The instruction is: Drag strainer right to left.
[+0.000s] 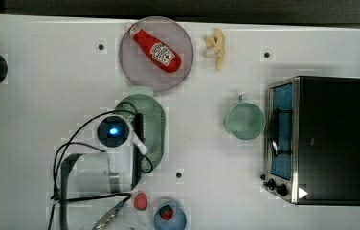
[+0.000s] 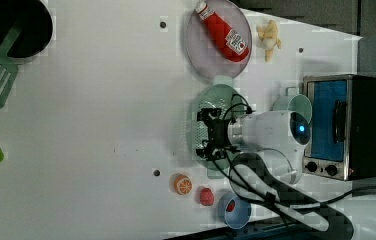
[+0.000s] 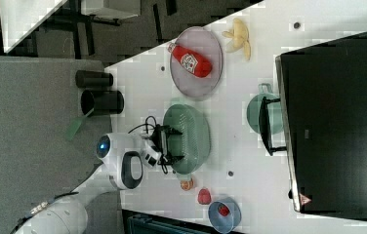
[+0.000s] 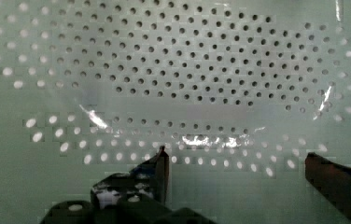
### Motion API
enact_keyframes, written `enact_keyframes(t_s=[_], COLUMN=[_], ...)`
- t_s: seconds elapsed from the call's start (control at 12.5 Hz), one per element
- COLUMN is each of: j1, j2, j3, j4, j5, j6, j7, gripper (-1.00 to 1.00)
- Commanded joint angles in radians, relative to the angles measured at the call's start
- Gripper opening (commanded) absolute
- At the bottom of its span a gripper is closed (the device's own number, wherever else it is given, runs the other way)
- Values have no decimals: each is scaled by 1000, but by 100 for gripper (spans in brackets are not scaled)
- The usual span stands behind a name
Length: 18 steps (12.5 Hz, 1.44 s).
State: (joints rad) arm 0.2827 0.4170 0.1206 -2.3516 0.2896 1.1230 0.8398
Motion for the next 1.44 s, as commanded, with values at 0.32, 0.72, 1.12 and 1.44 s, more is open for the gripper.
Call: enact_keyframes(t_s=[0.32, 0.72, 1.12, 1.44], j1=[135, 211, 281, 327], j2=[62, 139, 187, 216], j3=[4, 4, 4, 4], j4=[141, 244, 345, 399], j5=[44, 44, 57, 58], j6=[-22, -28, -60, -65], j7=[209, 232, 318, 339], gripper=[100, 100, 100, 100])
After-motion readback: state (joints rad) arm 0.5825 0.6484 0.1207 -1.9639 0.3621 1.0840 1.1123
